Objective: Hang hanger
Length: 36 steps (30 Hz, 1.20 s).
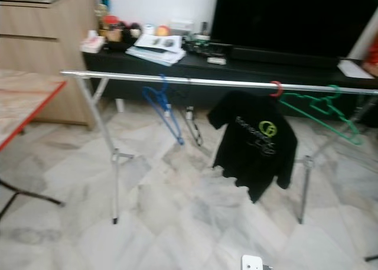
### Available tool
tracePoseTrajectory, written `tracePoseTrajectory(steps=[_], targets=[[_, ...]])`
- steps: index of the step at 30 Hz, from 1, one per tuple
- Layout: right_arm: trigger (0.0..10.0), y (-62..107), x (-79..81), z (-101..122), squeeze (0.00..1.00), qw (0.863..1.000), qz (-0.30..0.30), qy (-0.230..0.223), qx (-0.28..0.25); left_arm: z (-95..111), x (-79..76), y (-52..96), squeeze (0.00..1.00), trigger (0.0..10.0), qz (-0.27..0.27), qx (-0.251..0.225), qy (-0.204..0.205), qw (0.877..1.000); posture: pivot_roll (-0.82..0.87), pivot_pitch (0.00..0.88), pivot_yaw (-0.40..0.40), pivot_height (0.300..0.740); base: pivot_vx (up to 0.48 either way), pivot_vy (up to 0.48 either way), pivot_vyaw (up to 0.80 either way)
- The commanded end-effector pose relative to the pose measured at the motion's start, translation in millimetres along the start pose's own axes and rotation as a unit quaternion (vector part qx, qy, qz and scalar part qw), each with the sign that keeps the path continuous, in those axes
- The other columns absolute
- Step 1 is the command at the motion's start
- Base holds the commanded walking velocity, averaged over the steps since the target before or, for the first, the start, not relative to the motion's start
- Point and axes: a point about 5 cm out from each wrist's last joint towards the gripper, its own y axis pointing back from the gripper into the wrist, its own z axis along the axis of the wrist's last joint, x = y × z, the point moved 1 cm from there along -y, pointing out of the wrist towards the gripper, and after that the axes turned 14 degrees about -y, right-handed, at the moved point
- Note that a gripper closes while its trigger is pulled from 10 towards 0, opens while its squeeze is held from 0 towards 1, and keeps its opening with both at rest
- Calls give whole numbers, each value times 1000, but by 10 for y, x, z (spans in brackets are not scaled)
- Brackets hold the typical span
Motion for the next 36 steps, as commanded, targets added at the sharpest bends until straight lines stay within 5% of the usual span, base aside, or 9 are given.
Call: tracePoseTrajectory(steps=[1,13,27,36], targets=[[10000,5,-41,-5,0,1000,-8,-3,4,29,-125,-18,0,10000,-16,0,-9,1000,-27,60,-34,740,0,-251,-800],[10000,2,-23,-7,0,1000,-8,-1,4,267,-84,-69,0,10000,-9,-12,-12,1000,-25,78,-33,740,0,-252,-800],[10000,-6,24,11,0,1000,2,1,-2,84,258,10,0,10000,20,-2,1,1000,-26,81,-34,740,0,-89,-150],[10000,-3,21,8,0,1000,3,0,-4,343,437,32,0,10000,112,-85,22,990,-32,84,-37,740,0,0,0]])
